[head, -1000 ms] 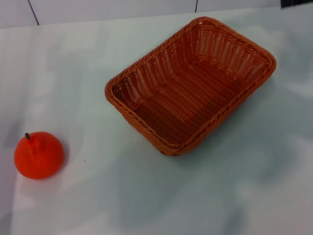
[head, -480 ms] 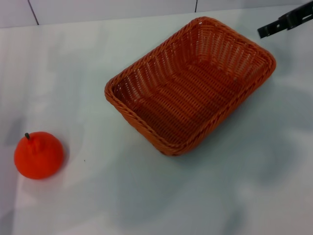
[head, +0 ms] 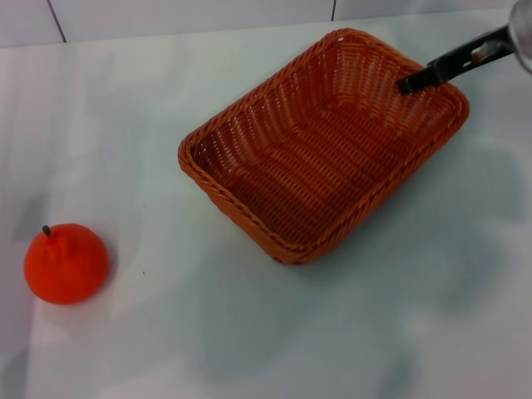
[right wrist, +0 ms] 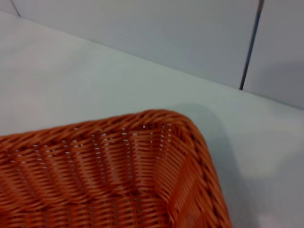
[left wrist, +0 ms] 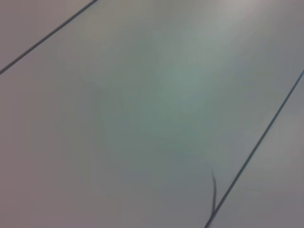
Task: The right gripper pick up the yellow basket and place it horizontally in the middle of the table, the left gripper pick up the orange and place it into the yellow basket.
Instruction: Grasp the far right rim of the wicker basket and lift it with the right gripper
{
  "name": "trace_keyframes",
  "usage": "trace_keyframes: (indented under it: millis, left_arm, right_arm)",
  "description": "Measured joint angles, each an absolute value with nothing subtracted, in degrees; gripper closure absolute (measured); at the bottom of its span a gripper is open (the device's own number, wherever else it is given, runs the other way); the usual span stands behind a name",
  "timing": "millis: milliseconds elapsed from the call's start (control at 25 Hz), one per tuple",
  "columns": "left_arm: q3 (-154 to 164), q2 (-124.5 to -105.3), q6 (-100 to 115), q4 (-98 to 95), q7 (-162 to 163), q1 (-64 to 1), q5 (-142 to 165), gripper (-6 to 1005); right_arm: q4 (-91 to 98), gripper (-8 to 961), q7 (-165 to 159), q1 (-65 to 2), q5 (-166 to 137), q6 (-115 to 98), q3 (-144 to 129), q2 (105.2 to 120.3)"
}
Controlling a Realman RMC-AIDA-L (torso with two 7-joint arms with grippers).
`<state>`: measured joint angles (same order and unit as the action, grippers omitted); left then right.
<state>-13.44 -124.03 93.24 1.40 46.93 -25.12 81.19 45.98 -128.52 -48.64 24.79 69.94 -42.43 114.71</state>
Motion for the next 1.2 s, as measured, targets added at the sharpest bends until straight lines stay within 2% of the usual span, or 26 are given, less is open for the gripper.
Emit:
trace_keyframes:
  millis: [240,440,680,1200]
  left_arm:
    - [-13.44,-124.02,92.77,1.41,46.93,-25.15,81.21,137]
    - [-13.44,-124.01,91.66,1.46,46.93,-25.44,81.21,138]
    - [-13.58,-124.01,91.15,1.49,46.93,-25.83,81.21,138]
    - [-13.8,-124.01,90.12,1.49,46.93,-26.08,81.12,139]
  right_arm:
    - [42.56,213,-126.74,-48.58,25.34,64.81,-43.51,116.07]
    - [42.76,419,-126.23,-48.33,25.45,64.92,-43.18,116.29]
    - [42.96,661,-126.19,-47.8,26.22,66.56,-42.55,115.72]
    - [49.47,777,-122.77,-37.75,50.0,83.3,-33.33,112.71]
